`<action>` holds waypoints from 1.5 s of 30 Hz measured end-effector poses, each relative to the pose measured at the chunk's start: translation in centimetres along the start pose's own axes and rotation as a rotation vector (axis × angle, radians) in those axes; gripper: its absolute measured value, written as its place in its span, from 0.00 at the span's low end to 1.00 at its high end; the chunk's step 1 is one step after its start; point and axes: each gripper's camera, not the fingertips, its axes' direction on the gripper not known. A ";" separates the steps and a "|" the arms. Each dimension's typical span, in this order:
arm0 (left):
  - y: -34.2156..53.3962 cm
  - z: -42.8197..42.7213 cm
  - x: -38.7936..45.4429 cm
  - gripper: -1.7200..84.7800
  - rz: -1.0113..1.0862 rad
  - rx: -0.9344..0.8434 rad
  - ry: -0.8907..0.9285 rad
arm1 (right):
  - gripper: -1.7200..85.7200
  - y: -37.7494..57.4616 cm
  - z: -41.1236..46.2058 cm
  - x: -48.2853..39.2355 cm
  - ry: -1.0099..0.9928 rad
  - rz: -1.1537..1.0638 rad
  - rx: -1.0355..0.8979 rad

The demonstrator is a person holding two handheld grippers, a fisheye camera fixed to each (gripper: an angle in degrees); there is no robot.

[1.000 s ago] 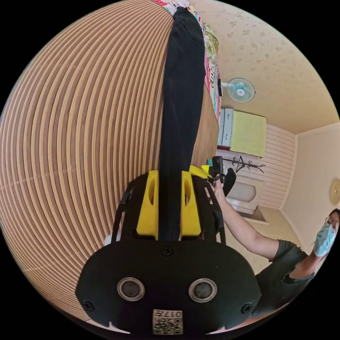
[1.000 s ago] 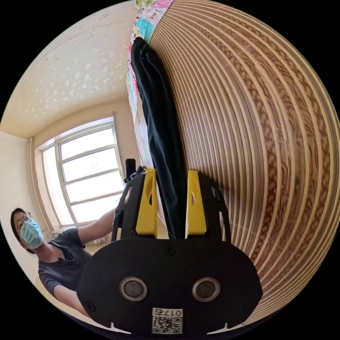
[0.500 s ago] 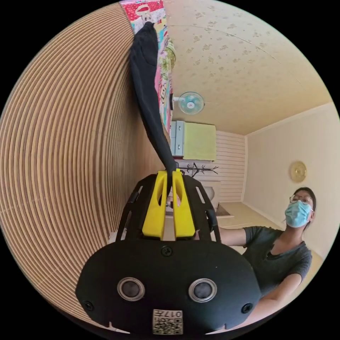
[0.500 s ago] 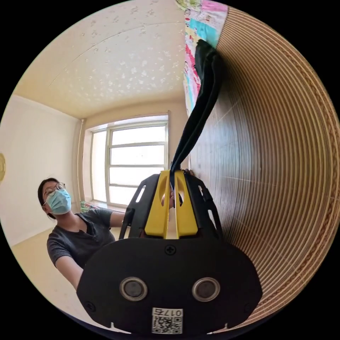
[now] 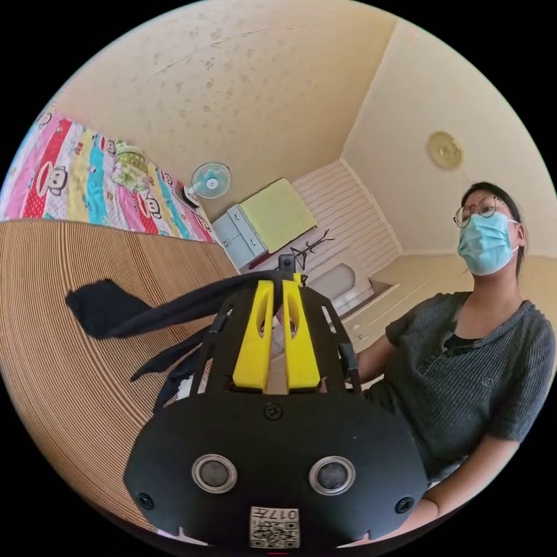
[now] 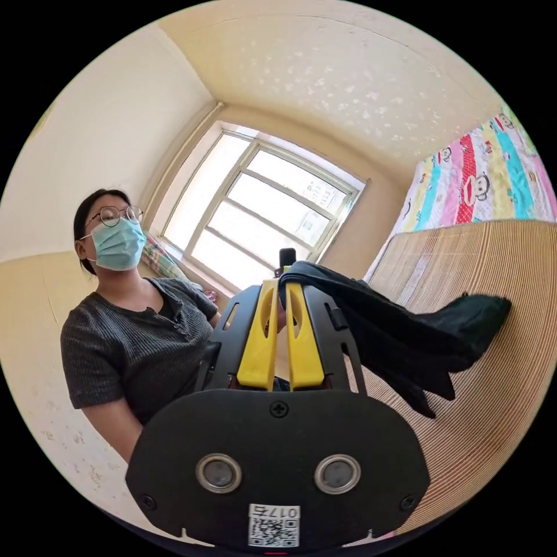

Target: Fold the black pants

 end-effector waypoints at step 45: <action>16.2 11.0 -33.8 0.15 -0.735 -0.342 -0.467 | 0.18 17.0 4.9 22.9 0.517 0.942 -0.089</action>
